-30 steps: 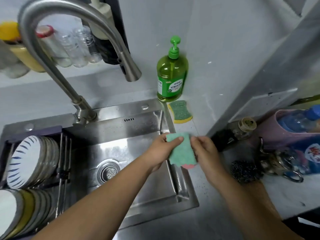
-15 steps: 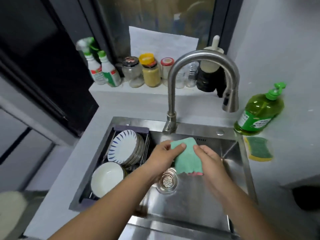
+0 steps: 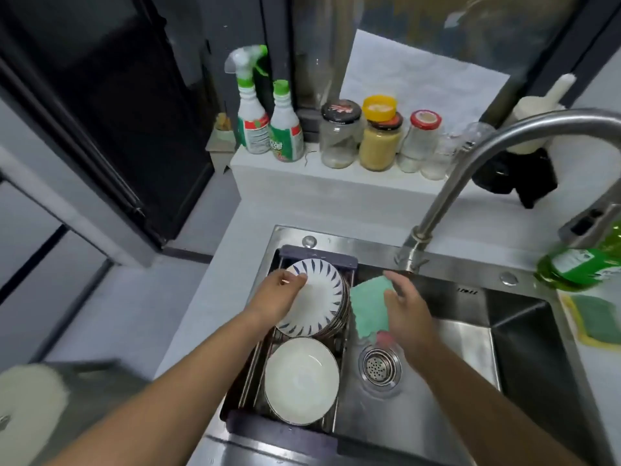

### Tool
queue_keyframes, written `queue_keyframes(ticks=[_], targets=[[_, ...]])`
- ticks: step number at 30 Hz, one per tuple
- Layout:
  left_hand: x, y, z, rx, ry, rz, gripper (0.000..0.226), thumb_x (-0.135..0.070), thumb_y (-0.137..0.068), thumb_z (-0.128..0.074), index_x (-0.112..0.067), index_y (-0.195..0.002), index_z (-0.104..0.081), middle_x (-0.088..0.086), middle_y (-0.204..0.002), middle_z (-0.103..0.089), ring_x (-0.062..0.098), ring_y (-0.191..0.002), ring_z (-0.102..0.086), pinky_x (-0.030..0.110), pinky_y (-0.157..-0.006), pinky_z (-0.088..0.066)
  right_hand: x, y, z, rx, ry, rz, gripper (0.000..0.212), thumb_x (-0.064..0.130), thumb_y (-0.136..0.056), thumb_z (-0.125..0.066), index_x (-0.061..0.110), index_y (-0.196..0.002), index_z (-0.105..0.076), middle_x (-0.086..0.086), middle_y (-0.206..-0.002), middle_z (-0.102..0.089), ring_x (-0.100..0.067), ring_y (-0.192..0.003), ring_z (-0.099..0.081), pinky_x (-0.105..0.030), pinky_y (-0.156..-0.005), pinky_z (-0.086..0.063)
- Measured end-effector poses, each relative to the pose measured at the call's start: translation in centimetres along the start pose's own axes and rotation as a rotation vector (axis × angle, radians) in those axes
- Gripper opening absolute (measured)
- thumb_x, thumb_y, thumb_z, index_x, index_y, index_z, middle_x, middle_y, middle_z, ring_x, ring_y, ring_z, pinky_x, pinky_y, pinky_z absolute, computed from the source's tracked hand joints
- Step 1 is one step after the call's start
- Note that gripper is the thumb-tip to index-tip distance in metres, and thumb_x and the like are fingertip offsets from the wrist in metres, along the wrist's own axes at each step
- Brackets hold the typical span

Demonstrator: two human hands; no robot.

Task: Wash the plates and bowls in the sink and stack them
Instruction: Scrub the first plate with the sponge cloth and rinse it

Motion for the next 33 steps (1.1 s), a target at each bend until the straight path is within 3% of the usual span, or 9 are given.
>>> queue_keyframes(ticks=[4, 8, 12, 14, 17, 19, 25, 28, 33], targets=[[2.0, -3.5, 1.9, 0.053, -0.025, -0.004, 0.049, -0.054, -0.097, -0.061, -0.011, -0.120, -0.057, 0.010, -0.121, -0.065, 0.019, -0.104, -0.062, 0.031, -0.084, -0.051, -0.9, -2.7, -2.3, -0.055, 0.191, 0.024, 0.025, 0.013, -0.101, -0.045, 0.022, -0.104, -0.069, -0.004, -0.102, -0.061, -0.026, -0.080, -0.063, -0.036, -0.060, -0.055], [2.2, -6.3, 1.6, 0.140, -0.130, -0.068, 0.077, -0.072, -0.091, -0.049, -0.015, -0.143, -0.046, 0.007, -0.141, -0.054, 0.024, -0.126, -0.055, 0.035, -0.095, -0.045, -1.5, -4.5, -4.2, -0.101, 0.239, -0.040, 0.022, 0.034, -0.098, -0.052, 0.022, -0.090, -0.068, -0.009, -0.080, -0.065, -0.023, -0.063, -0.061, -0.034, -0.054, -0.052], [2.2, -8.5, 0.9, 0.135, -0.246, -0.097, 0.086, -0.086, -0.074, -0.035, -0.027, -0.133, -0.056, 0.003, -0.115, -0.065, 0.025, -0.108, -0.062, 0.045, -0.099, -0.051, -2.0, -4.4, -5.9, -0.063, 0.274, -0.023, 0.044, 0.046, -0.095, -0.052, 0.008, -0.077, -0.067, -0.005, -0.069, -0.064, -0.021, -0.059, -0.059, -0.044, -0.060, -0.055], [2.1, -9.1, 0.6, 0.119, -0.393, -0.112, 0.072, -0.079, -0.085, -0.030, -0.031, -0.133, -0.055, -0.004, -0.111, -0.063, 0.027, -0.118, -0.054, 0.046, -0.108, -0.042, -2.3, -4.4, -6.5, -0.057, 0.307, 0.020, 0.044, 0.046, -0.095, -0.056, 0.009, -0.074, -0.066, -0.003, -0.081, -0.059, -0.019, -0.068, -0.063, -0.045, -0.064, -0.058], [2.6, -9.7, 0.1, 0.112, -0.539, -0.143, 0.055, -0.065, -0.101, -0.027, -0.032, -0.137, -0.052, -0.011, -0.102, -0.057, 0.022, -0.133, -0.034, 0.041, -0.111, -0.023, -2.7, -4.4, -6.9, -0.084, 0.329, 0.037, 0.021, 0.045, -0.094, -0.061, 0.026, -0.093, -0.070, -0.005, -0.109, -0.052, -0.021, -0.089, -0.063, -0.044, -0.085, -0.056], [3.1, -10.0, 0.0, 0.121, -0.531, -0.134, 0.053, -0.066, -0.101, -0.027, -0.031, -0.130, -0.054, -0.013, -0.098, -0.055, 0.019, -0.136, -0.029, 0.039, -0.110, -0.019, -3.2, -4.3, -6.8, -0.098, 0.313, 0.021, 0.017, 0.040, -0.093, -0.064, 0.026, -0.101, -0.070, -0.007, -0.114, -0.050, -0.015, -0.091, -0.059, -0.040, -0.088, -0.055], [3.1, -10.4, -0.4, 0.117, -0.498, -0.130, 0.053, -0.065, -0.103, -0.023, -0.035, -0.115, -0.065, -0.012, -0.106, -0.061, 0.019, -0.133, -0.030, 0.039, -0.106, -0.020, -3.4, -3.6, -7.5, -0.102, 0.244, 0.020, 0.024, 0.034, -0.096, -0.061, 0.026, -0.118, -0.069, 0.003, -0.108, -0.043, -0.025, -0.097, -0.061, -0.050, -0.083, -0.058], [3.5, -10.6, -0.4, 0.137, -0.503, -0.130, 0.051, -0.066, -0.102, -0.019, -0.040, -0.085, -0.059, -0.006, -0.110, -0.063, 0.020, -0.132, -0.030, 0.043, -0.110, -0.022, -3.8, -3.6, -7.7, -0.097, 0.203, -0.007, 0.023, 0.031, -0.097, -0.061, 0.026, -0.118, -0.069, -0.001, -0.111, -0.042, -0.031, -0.097, -0.064, -0.051, -0.080, -0.059], [3.6, -10.5, -0.2, 0.105, -0.561, -0.168, 0.057, -0.069, -0.099, -0.015, -0.037, -0.086, -0.060, -0.003, -0.104, -0.065, 0.022, -0.130, -0.034, 0.042, -0.107, -0.025, -4.1, -3.7, -7.6, -0.064, 0.102, -0.053, 0.017, 0.025, -0.095, -0.065, 0.028, -0.110, -0.072, -0.017, -0.119, -0.050, -0.030, -0.079, -0.066, -0.027, -0.046, -0.053]])
Point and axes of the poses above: each hand's wrist, its own y-axis away from the middle knuckle, its own z-axis out of the back of the hand, x = y × z, the point moved 5 cm from there along -y, towards the middle knuckle
